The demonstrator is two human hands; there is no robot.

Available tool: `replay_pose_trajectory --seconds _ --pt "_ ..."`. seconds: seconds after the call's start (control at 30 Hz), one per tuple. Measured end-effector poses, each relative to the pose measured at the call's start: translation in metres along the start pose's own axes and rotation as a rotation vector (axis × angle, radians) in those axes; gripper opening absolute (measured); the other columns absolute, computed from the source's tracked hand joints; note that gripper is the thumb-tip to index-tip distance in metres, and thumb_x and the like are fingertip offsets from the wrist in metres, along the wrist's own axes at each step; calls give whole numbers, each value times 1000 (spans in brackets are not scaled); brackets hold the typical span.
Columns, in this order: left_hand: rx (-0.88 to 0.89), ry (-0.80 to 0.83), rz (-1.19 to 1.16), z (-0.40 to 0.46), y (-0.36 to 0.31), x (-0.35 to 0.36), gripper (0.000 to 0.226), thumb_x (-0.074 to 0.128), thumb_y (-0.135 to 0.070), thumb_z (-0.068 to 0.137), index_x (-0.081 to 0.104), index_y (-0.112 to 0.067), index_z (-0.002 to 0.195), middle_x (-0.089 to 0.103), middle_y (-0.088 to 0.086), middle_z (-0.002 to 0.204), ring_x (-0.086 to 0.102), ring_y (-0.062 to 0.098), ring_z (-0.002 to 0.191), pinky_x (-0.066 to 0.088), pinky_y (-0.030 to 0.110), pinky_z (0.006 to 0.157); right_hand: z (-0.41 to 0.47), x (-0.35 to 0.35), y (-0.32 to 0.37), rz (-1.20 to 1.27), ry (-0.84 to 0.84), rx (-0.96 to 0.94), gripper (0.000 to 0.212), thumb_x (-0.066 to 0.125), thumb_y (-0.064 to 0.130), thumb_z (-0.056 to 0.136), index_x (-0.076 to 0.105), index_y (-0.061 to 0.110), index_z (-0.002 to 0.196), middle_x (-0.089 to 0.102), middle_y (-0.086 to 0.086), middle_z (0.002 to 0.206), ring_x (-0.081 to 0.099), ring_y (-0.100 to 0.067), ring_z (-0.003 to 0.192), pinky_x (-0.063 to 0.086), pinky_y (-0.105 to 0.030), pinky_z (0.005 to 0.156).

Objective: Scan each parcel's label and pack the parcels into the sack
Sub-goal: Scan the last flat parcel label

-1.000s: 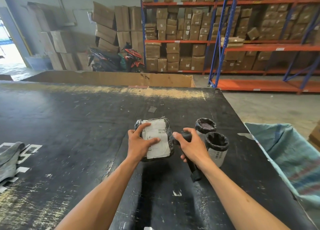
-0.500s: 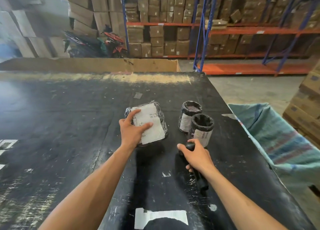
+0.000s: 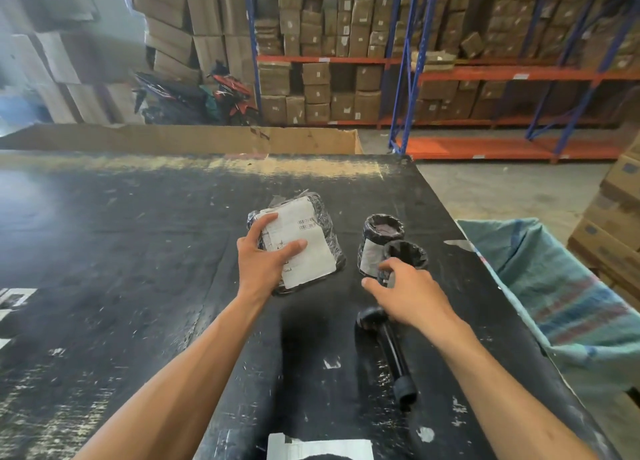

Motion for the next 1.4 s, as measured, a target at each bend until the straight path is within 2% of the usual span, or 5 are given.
replay_pose_trajectory --seconds 0.37,0.63,0.93,1.17,1.4 --pt "62 229 -279 -20 -68 83 64 97 -33 63 69 -35 121 71 -14 113 72 14 103 63 37 75 38 -74 9 592 -71 -441 80 78 61 82 28 72 145 50 20 142 54 9 122 48 -29 98" --pt "39 347 -272 -43 -80 201 23 62 -35 99 70 -38 120 73 -7 114 72 23 103 63 44 81 63 -118 -94 659 -137 -447 88 87 54 69 40 66 143 58 8 141 64 -13 122 55 -47 106" --pt "-13 546 -12 -78 -67 363 66 42 -65 98 18 -47 157 37 -46 133 43 -35 107 37 -2 85 103 -171 -265 883 -272 -236 85 92 26 71 54 37 145 73 29 118 70 7 106 56 -11 80" --pt "-36 555 400 -117 13 441 51 37 -56 103 54 -19 134 60 1 120 54 27 123 43 35 96 123 -180 -385 924 -286 0 83 96 34 72 52 52 140 62 22 127 69 -3 110 62 -23 77" --pt "220 755 1117 -108 83 476 71 20 -51 107 6 -7 162 -5 16 169 -3 33 156 -5 44 125 153 -152 -447 852 -194 137 83 93 20 78 52 44 145 60 25 121 64 -9 112 59 -35 85"
Point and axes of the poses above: each hand's wrist, its own z-axis towards the middle knuckle, its own x-axis out of the palm, y = z × x, the point moved 2 cm from there along z, towards the middle knuckle
